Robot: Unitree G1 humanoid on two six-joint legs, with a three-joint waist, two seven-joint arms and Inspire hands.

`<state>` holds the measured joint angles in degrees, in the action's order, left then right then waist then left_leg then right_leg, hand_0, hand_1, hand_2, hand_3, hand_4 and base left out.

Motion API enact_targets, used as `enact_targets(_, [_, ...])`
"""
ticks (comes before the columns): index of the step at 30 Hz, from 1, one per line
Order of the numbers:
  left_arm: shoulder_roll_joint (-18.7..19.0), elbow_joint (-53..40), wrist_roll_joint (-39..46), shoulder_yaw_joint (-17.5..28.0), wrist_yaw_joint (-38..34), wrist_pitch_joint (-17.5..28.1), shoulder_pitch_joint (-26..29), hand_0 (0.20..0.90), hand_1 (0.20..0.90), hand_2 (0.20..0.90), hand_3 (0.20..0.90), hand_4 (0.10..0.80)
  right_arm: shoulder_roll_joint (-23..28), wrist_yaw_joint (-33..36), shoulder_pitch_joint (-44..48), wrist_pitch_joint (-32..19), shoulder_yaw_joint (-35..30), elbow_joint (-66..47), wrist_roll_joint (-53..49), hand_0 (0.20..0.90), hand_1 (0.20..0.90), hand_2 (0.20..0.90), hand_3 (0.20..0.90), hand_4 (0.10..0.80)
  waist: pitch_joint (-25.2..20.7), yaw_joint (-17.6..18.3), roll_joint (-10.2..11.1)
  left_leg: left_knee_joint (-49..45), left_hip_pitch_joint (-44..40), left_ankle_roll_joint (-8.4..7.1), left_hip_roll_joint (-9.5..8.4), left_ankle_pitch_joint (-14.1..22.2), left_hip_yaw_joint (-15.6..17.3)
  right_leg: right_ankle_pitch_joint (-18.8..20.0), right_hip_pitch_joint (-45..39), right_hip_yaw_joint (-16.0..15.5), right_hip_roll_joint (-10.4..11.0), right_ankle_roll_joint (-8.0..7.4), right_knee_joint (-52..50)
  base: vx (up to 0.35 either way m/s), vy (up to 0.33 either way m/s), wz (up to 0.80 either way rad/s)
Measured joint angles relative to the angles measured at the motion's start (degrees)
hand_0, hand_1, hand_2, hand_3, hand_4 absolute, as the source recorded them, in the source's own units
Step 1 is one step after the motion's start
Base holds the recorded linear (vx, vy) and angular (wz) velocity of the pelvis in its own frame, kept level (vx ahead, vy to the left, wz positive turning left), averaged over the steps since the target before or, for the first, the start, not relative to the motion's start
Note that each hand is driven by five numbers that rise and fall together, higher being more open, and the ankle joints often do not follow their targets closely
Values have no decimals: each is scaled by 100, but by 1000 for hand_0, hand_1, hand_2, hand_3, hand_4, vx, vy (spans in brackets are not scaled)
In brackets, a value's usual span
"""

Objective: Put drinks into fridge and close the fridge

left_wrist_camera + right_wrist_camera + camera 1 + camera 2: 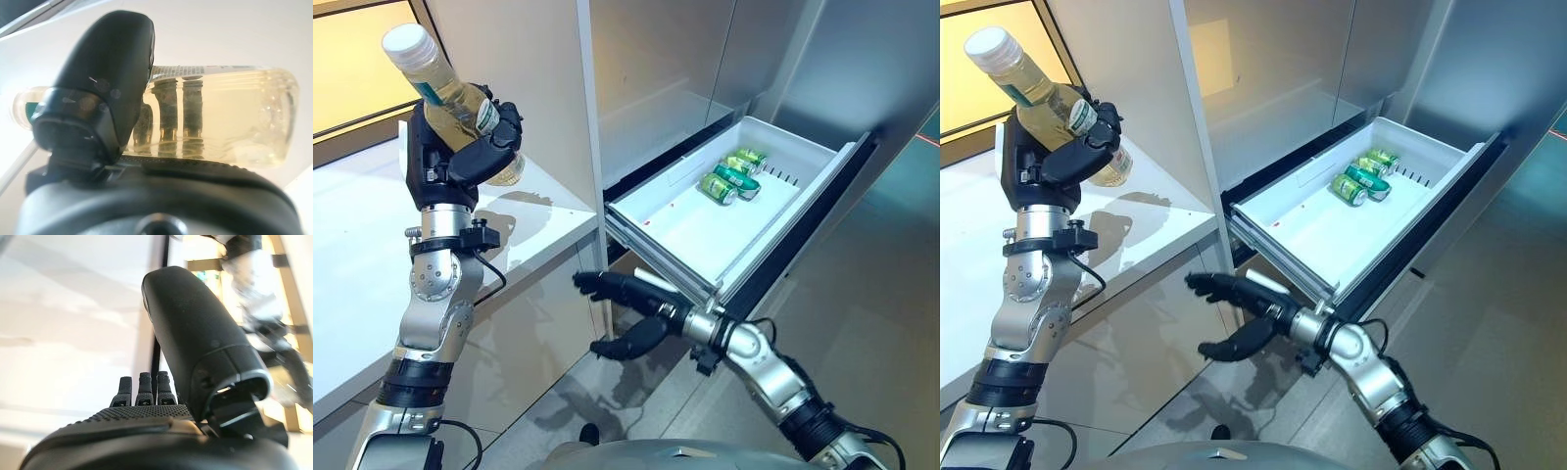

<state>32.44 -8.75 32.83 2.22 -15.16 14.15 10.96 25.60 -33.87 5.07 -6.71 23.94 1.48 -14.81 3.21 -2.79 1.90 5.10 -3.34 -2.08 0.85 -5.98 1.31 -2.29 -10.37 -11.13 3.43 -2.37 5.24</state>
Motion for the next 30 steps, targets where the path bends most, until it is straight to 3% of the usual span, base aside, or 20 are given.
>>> enact_targets(4, [-32, 0, 89, 9, 292, 53, -126, 300, 300, 300, 200, 100, 411, -262, 26, 471, -142, -439, -269, 900, 900, 900, 900, 800, 30, 28, 39, 0, -4, 0, 4, 0, 10, 0, 1, 20, -4, 0, 0, 0, 0, 0])
enact_targets(8, [-45, 0, 89, 9, 648, 73, -301, 300, 300, 300, 200, 100, 420, -284, 38, 748, -320, -851, -802, 900, 900, 900, 900, 800, 64, 58, 61, 0, -5, 0, 1, 0, 13, 1, 2, 27, -1, 0, 0, 0, 0, 0])
enact_targets(16, [-44, -1, 102, 142, 1336, 90, -466, 300, 300, 300, 200, 100, 408, -39, 91, 792, -1022, -1108, -1107, 900, 900, 900, 900, 800, 151, 43, 122, 0, -17, 0, 2, 1, 40, 1, 6, 63, 0, 0, 0, -1, 0, 0])
enact_targets(30, [-43, -206, 211, 211, 1971, 99, -465, 300, 300, 300, 200, 100, 467, 497, 723, 1240, -950, -1121, -1108, 900, 900, 900, 900, 800, 167, 11, 120, 0, -17, -1, 5, 2, 59, 2, 11, 86, 0, -1, 0, -1, -1, -1])
